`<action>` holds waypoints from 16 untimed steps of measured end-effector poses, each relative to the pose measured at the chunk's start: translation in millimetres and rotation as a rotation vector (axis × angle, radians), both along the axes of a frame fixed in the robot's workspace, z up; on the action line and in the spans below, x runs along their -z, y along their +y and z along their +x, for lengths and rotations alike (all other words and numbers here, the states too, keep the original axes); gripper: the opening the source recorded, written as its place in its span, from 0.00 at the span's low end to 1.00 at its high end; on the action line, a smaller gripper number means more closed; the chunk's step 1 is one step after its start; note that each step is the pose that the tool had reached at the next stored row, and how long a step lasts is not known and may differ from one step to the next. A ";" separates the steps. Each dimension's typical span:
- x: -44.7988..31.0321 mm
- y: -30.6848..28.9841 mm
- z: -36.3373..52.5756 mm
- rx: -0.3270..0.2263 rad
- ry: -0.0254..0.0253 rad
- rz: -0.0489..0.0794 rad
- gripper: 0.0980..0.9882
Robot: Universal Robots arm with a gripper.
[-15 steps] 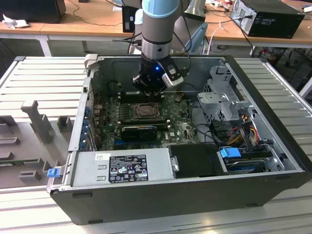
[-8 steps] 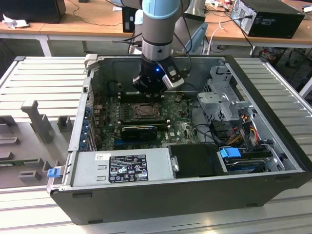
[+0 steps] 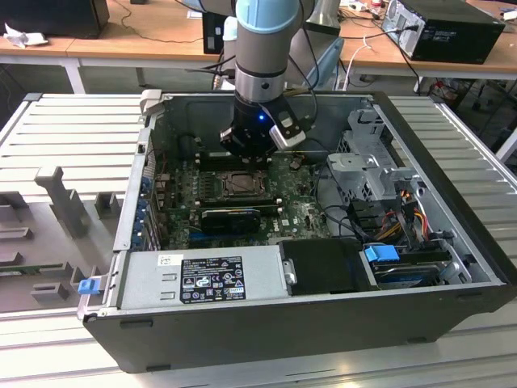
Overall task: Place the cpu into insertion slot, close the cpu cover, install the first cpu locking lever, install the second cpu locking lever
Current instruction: 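Install the second cpu locking lever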
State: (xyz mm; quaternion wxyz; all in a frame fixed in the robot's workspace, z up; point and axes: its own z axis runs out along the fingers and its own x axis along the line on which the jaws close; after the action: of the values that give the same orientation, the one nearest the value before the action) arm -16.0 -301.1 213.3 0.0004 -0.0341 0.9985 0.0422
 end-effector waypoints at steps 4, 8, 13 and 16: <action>0.0 -4.2 0.0 0.000 0.0000 0.000 0.01; 0.0 -7.4 0.0 0.000 0.0000 0.000 0.01; 0.0 -12.1 0.0 0.000 0.0000 0.000 0.01; 0.0 -15.1 0.0 0.000 0.0000 0.000 0.01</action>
State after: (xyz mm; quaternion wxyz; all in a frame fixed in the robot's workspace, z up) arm -16.1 -316.2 213.3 0.0004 -0.0340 0.9985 0.0422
